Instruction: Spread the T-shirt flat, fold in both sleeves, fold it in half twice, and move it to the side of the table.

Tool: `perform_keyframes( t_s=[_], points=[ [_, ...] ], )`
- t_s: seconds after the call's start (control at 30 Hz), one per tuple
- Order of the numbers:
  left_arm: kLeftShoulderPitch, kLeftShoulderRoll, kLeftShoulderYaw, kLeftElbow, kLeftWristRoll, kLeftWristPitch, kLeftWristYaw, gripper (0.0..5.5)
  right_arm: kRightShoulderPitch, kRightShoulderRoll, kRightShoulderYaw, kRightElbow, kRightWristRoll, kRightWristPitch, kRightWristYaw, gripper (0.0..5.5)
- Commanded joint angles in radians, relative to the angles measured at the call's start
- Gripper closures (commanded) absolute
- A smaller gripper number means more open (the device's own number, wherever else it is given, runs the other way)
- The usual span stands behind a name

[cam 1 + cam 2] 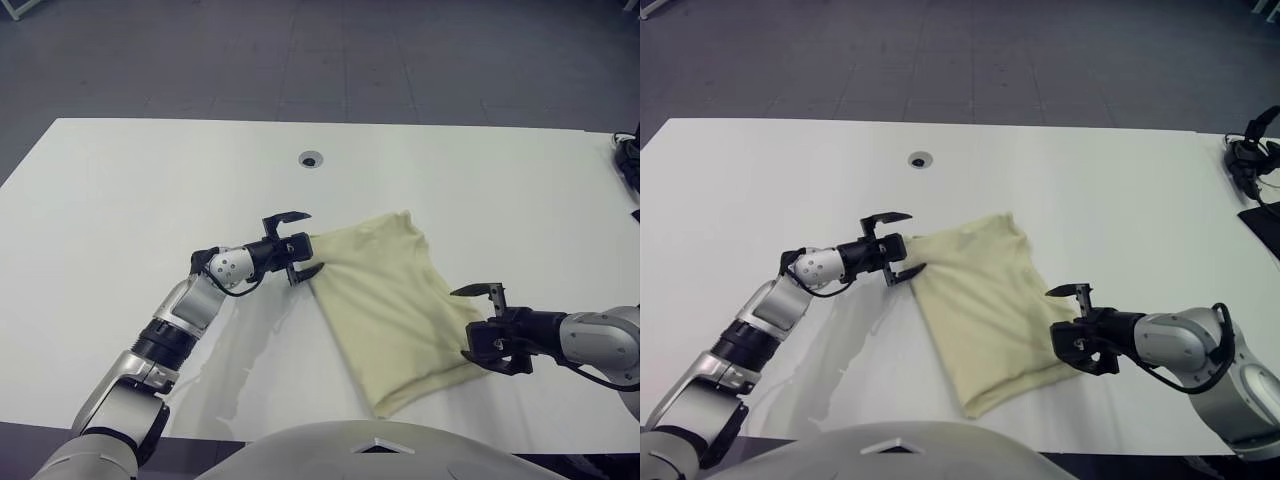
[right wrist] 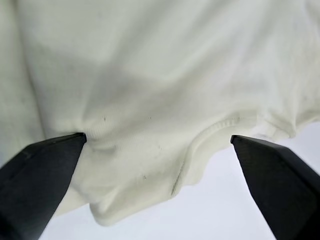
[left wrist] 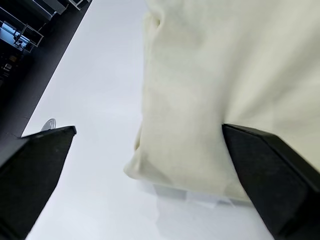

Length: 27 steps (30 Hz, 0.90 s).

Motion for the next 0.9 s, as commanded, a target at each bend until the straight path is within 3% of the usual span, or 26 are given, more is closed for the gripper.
perform_keyframes(
  t_s=[0.03,0.53,0.9],
  points=[
    [-0.005,-0.002,-0.041,0.151,0.08,-0.008,-0.002,0.12,0.016,0.022,0.105,-0.033,-0.041,-0.001,0.03,0.1],
    [-0.176,-0.081,-0.029,0.396,0.075,-0.286,0.037,0.12,-0.127,0.097,0.231,-0.083,-0.061,0.044,0.048,0.1],
    [-0.137,-0.052,0.032,0.25,-0.015,-0.311,-0.042,0.12,-0.172,0.144,0.095,-0.178,0.075,0.141,0.023,0.1]
  ],
)
